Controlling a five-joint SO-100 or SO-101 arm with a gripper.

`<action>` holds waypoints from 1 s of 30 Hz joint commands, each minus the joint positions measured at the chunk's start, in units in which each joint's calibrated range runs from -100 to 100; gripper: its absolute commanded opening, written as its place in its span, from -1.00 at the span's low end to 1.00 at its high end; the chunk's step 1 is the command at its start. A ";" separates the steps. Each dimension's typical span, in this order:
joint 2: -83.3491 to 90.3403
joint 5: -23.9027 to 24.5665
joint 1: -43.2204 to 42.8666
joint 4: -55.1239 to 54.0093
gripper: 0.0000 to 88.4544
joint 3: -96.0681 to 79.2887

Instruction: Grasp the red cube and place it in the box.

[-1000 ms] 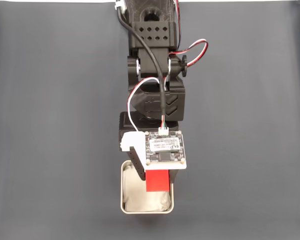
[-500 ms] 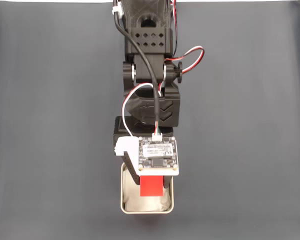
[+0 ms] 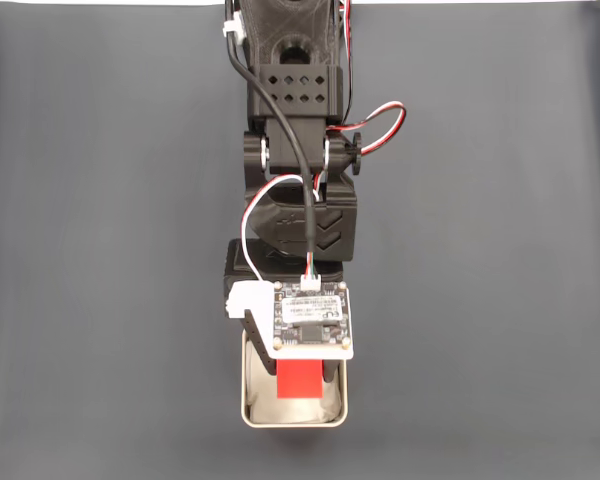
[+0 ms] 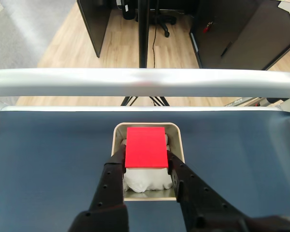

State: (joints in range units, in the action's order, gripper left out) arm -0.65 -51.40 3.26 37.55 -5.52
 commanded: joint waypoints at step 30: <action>-0.30 -1.42 -0.07 0.48 -0.02 3.69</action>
State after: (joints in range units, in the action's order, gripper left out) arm -1.69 -52.58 3.41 38.03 -5.06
